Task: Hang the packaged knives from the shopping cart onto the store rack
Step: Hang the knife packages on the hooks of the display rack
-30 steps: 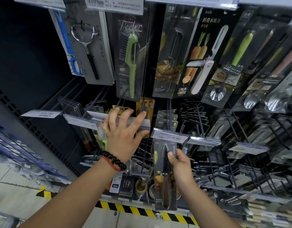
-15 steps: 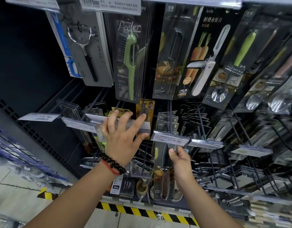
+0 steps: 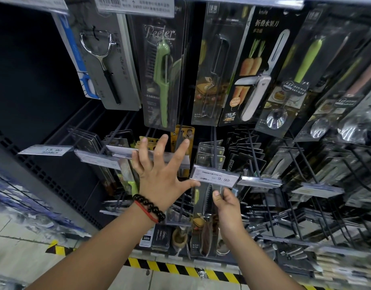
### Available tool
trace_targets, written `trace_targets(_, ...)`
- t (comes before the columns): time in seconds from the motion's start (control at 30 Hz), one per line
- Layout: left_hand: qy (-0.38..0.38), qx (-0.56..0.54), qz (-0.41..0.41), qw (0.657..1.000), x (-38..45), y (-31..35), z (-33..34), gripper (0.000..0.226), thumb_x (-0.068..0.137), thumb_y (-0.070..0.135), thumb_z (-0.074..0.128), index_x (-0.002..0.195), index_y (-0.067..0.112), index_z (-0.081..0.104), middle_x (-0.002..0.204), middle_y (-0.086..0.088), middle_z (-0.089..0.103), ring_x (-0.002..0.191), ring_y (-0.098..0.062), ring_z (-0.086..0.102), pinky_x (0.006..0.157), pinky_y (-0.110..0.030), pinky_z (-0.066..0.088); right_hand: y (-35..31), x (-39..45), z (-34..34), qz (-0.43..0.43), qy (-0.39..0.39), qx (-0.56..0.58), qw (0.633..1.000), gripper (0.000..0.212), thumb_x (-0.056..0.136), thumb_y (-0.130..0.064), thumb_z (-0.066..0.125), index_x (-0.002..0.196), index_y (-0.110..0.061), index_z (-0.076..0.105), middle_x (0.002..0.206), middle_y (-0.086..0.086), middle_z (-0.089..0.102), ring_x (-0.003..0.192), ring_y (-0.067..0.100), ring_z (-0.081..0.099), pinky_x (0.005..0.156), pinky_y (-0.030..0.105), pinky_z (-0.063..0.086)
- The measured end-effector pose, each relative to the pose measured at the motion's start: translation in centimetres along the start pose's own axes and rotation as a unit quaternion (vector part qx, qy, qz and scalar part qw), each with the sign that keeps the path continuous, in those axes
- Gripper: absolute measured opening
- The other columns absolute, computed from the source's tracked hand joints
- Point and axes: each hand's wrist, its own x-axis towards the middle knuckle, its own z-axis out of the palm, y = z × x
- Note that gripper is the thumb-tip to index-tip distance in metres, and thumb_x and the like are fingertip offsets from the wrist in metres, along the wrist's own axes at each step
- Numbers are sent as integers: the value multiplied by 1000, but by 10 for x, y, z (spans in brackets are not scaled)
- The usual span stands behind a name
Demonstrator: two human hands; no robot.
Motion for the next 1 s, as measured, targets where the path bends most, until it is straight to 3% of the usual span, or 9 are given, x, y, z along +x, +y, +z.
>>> trace_targets(0.17, -10, 7, 11, 1000, 1, -2, 1, 116, 45, 74, 75, 142, 46, 19, 147, -5, 19, 138, -41, 7, 109, -59, -6, 0, -1, 0, -3, -9, -7, 1000, 15, 100, -11, 50, 95, -9, 64, 91, 1, 68, 85, 11, 62, 81, 24, 47)
trace_targets(0.27, -11, 3, 4, 1000, 4, 1, 0, 112, 46, 71, 78, 141, 45, 24, 146, -5, 21, 137, -41, 8, 108, -59, -5, -2, -3, 2, -2, -6, -5, 1000, 16, 100, -10, 49, 93, -10, 63, 89, -1, 67, 82, 8, 62, 79, 22, 46)
trace_targets(0.37, -1, 1, 12, 1000, 3, -2, 0, 106, 50, 80, 69, 140, 45, 26, 145, -5, 22, 137, -41, 10, 108, -60, -1, -4, -3, 3, 2, -2, 5, 1000, 15, 100, -8, 50, 96, -11, 64, 89, -6, 68, 80, 2, 62, 77, 21, 45)
trace_targets(0.5, 1, -36, 9, 999, 3, 1, -5, 97, 56, 91, 48, 139, 45, 31, 145, -4, 23, 137, -43, 10, 109, -61, 1, -5, -2, 5, 5, 19, 43, 999, 22, 99, -3, 50, 114, -12, 61, 104, -12, 67, 95, -2, 60, 78, 11, 44)
trace_targets(0.6, -34, -40, -7, 999, 8, 10, -9, 99, 51, 92, 50, 137, 45, 36, 147, -2, 20, 137, -43, 8, 108, -62, -3, -6, -3, 7, 4, 11, 41, 999, 23, 99, -2, 49, 112, -16, 62, 105, -10, 68, 96, 0, 61, 79, 10, 46)
trace_targets(0.7, -63, -57, -40, 996, 16, 19, -16, 83, 62, 91, 39, 130, 43, 45, 148, 1, 17, 138, -41, 5, 107, -65, -4, -9, -4, 7, 6, -1, 22, 1000, 17, 100, -10, 51, 107, -16, 65, 102, -5, 71, 92, 5, 65, 75, 14, 47)
trace_targets(0.8, -69, -76, -77, 992, 20, 25, -21, 72, 73, 87, 28, 124, 42, 52, 149, 2, 19, 139, -39, 4, 108, -64, -6, -10, -4, 7, 8, -9, 15, 1000, 16, 100, -14, 51, 108, -17, 65, 107, -3, 71, 94, 4, 65, 78, 17, 46)
trace_targets(1.0, -63, -67, -86, 992, 21, 27, -21, 68, 75, 86, 28, 112, 39, 59, 148, -1, 28, 138, -39, 8, 109, -64, -4, -11, -6, 7, 11, -9, 1, 1000, 16, 101, -13, 50, 107, -13, 65, 105, 0, 71, 94, 7, 64, 77, 18, 46)
